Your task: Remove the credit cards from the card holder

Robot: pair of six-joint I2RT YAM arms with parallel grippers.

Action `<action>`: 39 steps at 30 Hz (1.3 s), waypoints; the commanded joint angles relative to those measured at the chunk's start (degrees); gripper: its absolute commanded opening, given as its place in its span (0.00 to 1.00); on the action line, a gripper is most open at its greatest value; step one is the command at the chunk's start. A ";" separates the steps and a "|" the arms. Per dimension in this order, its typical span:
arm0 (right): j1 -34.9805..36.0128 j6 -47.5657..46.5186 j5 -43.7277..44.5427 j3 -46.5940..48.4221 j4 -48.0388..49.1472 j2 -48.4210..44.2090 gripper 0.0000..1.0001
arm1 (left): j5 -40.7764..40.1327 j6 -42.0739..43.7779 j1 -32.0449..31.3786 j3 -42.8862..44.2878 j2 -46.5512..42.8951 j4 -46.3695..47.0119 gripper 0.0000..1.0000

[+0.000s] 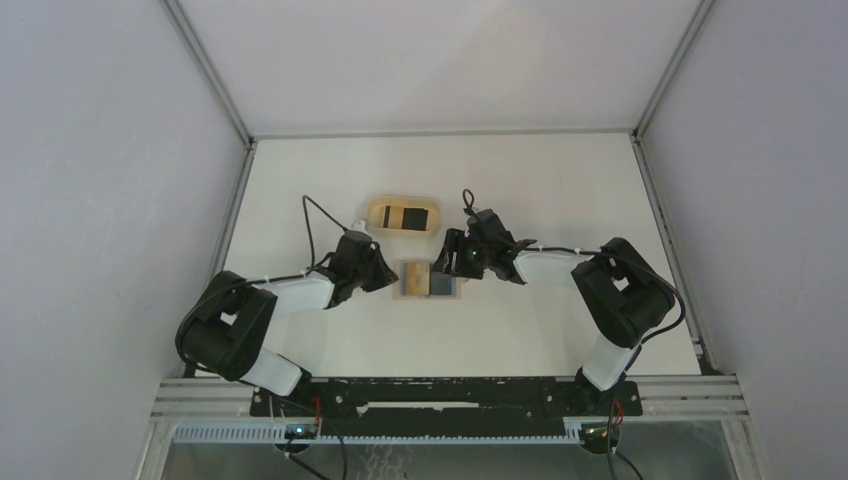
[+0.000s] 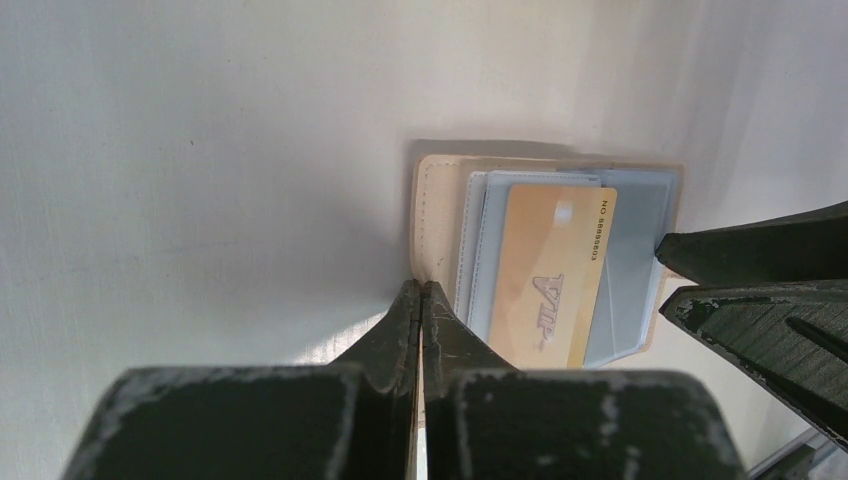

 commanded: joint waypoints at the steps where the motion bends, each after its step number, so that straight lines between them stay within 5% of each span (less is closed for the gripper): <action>1: -0.11 -1.31 4.12 -1.55 -4.21 0.44 0.70 | -0.88 1.03 0.03 -1.41 2.09 -6.32 0.00; 24: 0.06 -1.52 7.17 -2.50 -7.04 -1.43 0.70 | -0.90 1.34 0.01 -0.86 2.45 -7.08 0.00; 31: 4.79 -4.15 8.65 0.02 -7.91 -4.62 0.71 | -0.85 1.34 0.02 -0.51 2.88 -7.08 0.00; 39: 6.95 -5.96 16.94 1.08 -11.44 -8.67 0.70 | -0.53 1.43 0.01 -0.42 3.47 -7.08 0.00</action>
